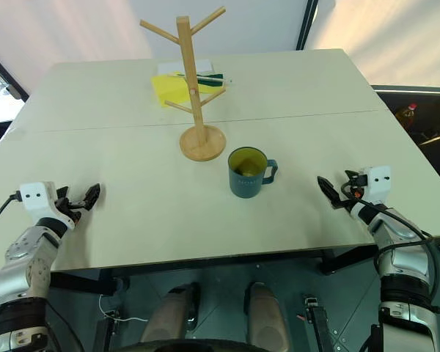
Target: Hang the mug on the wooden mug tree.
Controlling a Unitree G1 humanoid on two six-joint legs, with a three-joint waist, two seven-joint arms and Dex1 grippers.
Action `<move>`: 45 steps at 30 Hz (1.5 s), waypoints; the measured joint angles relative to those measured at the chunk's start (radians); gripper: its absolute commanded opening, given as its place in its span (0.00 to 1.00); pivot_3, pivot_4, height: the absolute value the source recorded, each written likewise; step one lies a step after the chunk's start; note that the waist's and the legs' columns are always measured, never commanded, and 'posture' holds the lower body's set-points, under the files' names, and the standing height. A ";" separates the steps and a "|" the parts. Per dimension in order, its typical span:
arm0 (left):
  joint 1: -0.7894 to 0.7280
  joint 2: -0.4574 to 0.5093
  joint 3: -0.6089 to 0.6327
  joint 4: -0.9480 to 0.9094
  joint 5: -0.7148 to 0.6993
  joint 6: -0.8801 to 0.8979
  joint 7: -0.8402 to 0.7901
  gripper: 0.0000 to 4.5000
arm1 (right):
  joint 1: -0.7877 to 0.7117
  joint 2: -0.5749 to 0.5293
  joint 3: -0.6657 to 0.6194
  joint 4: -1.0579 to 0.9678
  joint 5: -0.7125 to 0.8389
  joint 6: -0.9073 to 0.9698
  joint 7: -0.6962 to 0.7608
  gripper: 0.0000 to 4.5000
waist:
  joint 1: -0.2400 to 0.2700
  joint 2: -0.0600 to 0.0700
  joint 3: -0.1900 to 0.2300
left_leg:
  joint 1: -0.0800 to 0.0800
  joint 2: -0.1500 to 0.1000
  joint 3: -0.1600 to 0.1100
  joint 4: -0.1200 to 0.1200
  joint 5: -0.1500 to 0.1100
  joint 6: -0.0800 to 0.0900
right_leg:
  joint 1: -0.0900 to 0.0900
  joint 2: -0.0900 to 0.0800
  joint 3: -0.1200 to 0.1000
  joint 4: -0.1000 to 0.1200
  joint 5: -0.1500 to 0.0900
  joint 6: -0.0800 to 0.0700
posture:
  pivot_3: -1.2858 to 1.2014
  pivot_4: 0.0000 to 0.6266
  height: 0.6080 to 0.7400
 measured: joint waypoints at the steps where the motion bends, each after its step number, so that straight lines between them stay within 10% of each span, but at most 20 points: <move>1: -0.001 0.000 0.000 0.001 0.002 0.000 0.000 1.00 | 0.000 0.000 0.000 0.000 0.000 0.000 0.000 0.99 | 0.000 0.000 0.000 | 0.000 0.000 0.000 0.000 0.000 0.000 | 0.000 0.000 0.000 0.000 0.000 0.000 | 0.52 0.24 1.00; 26: 0.079 0.043 -0.301 -0.365 -0.130 0.042 -0.465 1.00 | 0.237 0.013 0.032 -0.368 0.028 0.047 0.079 0.99 | -0.003 0.000 0.000 | 0.000 0.001 0.002 0.000 -0.001 -0.002 | -0.001 -0.001 0.000 -0.002 0.000 0.000 | 0.52 0.24 1.00; 45: 0.087 0.097 -0.440 -0.549 -0.156 0.089 -0.556 1.00 | 0.113 0.167 0.196 -0.373 -0.073 -0.008 -0.072 0.99 | 0.001 0.001 0.000 | -0.004 0.001 0.007 -0.002 0.000 0.000 | -0.001 -0.003 0.001 -0.012 0.000 0.000 | 0.52 0.24 1.00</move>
